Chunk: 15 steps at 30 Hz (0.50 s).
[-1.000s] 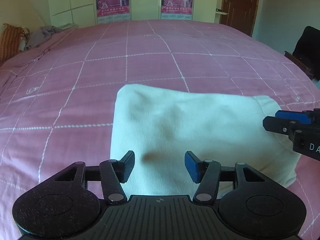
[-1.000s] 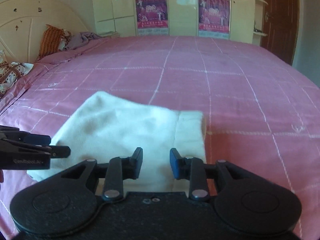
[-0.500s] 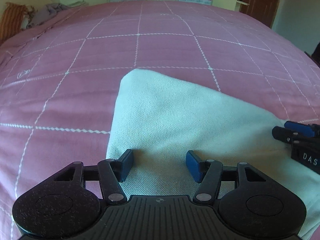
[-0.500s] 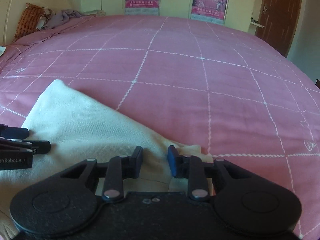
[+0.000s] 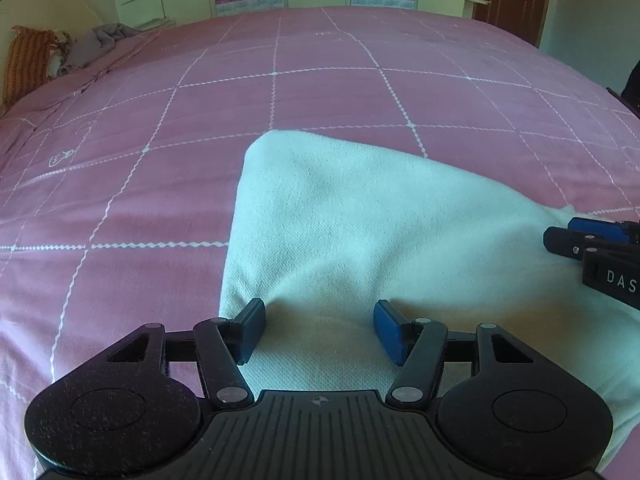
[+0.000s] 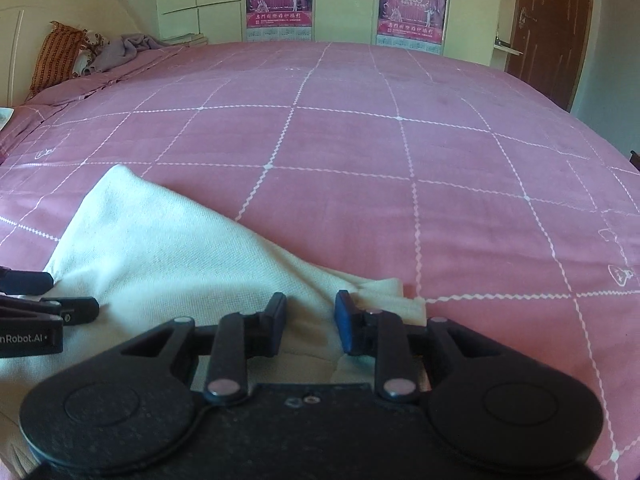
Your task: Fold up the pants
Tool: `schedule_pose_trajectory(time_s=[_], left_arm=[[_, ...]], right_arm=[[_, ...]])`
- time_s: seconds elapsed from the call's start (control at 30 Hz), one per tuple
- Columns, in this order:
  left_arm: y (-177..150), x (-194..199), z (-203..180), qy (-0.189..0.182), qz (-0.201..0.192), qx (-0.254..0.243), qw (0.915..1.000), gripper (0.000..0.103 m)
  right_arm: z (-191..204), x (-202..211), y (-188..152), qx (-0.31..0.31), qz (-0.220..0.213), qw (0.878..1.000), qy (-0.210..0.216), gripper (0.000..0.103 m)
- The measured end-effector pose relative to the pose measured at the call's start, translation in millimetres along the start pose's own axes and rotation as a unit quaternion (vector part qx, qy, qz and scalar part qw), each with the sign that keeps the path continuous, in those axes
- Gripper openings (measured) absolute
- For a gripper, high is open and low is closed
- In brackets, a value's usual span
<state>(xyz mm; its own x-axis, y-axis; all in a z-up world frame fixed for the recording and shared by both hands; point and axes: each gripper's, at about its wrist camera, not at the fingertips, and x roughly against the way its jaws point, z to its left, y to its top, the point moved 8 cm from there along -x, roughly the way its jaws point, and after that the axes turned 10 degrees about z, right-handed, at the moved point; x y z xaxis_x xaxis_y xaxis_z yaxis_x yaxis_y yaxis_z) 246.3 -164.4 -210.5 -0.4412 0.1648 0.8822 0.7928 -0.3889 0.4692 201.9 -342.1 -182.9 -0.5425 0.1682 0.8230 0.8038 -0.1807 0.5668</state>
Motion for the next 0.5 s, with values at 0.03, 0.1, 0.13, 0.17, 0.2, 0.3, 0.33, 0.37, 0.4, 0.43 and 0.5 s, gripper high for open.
schedule_pose_trajectory(time_s=[0.03,0.1,0.13,0.17,0.2,0.3,0.33,0.37,0.4,0.43,0.5], left_arm=[[-3,2,1,0.000,-0.002,0.003,1.0000,0.060],[-10,8,2,-0.003,-0.003,0.014,0.9999,0.060],[-13,10,3,-0.003,-0.003,0.015,0.9999,0.060],[-16,13,2,-0.002,-0.004,0.013,0.9999,0.060],[-19,15,3,-0.002,-0.005,0.012,0.9999,0.060],[-29,23,3,-0.007,-0.005,0.015,0.9998,0.061],[-32,25,3,-0.008,-0.006,0.013,0.9999,0.061],[-36,28,2,-0.007,-0.009,0.009,0.9999,0.061],[-41,31,1,-0.005,-0.011,0.004,0.9999,0.061],[-45,34,0,-0.005,-0.013,0.001,0.9999,0.061],[-54,41,-1,-0.008,-0.019,-0.005,0.9998,0.061]], right_arm=[[1,2,-2,0.001,-0.002,1.000,-0.001,0.028],[5,7,-8,0.010,-0.005,1.000,-0.007,0.029],[8,9,-13,0.021,-0.007,1.000,-0.012,0.030],[10,12,-18,0.031,-0.009,0.999,-0.016,0.030],[11,15,-22,0.036,-0.012,0.999,-0.018,0.030],[10,24,-31,0.030,-0.017,0.999,-0.012,0.030],[10,27,-34,0.030,-0.017,0.999,-0.010,0.031],[11,30,-36,0.033,-0.020,0.999,-0.012,0.031],[11,33,-38,0.038,-0.022,0.999,-0.014,0.032],[12,37,-41,0.041,-0.024,0.999,-0.015,0.035],[11,45,-48,0.045,-0.025,0.999,-0.014,0.045]])
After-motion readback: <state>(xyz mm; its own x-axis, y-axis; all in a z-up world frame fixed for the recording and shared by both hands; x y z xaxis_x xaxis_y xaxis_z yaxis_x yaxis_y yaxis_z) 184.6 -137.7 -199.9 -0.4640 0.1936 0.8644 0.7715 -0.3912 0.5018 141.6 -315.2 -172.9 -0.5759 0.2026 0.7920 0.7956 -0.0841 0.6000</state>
